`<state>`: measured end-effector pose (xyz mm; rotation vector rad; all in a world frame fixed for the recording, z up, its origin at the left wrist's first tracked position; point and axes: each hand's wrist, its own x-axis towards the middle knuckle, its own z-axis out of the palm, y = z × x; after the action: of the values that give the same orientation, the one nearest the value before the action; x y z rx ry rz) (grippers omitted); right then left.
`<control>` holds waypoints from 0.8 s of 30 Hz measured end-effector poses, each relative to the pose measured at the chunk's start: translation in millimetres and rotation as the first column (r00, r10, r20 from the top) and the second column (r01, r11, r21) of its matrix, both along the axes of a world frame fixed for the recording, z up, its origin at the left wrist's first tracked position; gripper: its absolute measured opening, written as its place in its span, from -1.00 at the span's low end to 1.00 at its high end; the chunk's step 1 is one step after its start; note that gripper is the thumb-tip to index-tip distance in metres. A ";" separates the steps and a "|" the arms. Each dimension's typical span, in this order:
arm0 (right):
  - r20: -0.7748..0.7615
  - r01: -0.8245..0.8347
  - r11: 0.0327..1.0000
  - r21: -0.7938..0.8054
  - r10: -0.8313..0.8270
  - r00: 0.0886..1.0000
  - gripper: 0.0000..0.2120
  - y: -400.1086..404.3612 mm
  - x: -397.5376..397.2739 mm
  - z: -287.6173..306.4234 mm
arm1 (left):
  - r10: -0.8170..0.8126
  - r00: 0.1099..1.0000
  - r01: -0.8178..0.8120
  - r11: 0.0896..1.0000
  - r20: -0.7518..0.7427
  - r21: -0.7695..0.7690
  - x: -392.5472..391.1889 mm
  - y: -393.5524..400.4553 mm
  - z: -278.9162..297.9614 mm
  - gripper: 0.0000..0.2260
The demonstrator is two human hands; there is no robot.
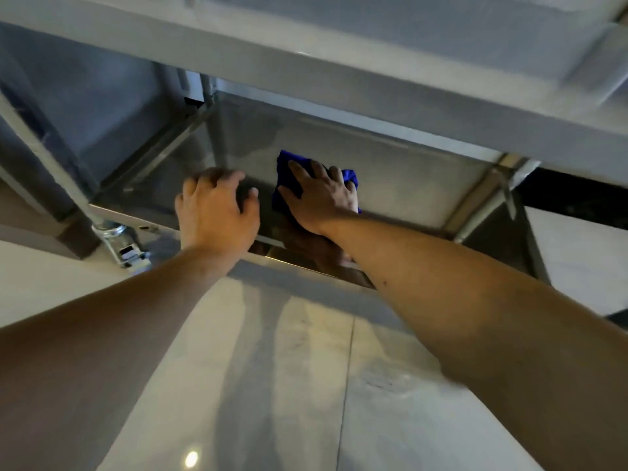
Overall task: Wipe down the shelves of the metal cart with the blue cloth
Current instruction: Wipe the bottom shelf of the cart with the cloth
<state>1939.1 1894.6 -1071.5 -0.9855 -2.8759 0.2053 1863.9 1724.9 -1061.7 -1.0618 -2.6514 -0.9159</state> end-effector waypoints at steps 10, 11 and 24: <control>0.059 0.354 0.935 0.026 -0.355 0.933 -0.42 56.2 173.9 3.2 | -0.277 0.961 0.277 0.960 0.009 -0.031 104.8 105.8 -7.4 -0.61; 0.065 0.392 0.920 0.026 -0.393 0.917 -0.42 59.8 188.6 3.5 | -0.306 0.952 0.306 0.951 0.013 -0.037 115.3 112.9 -8.2 -0.60; 0.069 0.677 0.736 -0.003 -0.675 0.734 -0.50 77.3 183.8 7.4 | -0.243 0.970 0.239 0.962 -0.019 -0.132 77.6 89.2 -4.8 -0.61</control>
<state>2123.0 1971.9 -1064.1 -1.9862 -2.3399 0.1494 1941.5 1814.1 -1066.5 -1.4428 -2.6228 -0.7639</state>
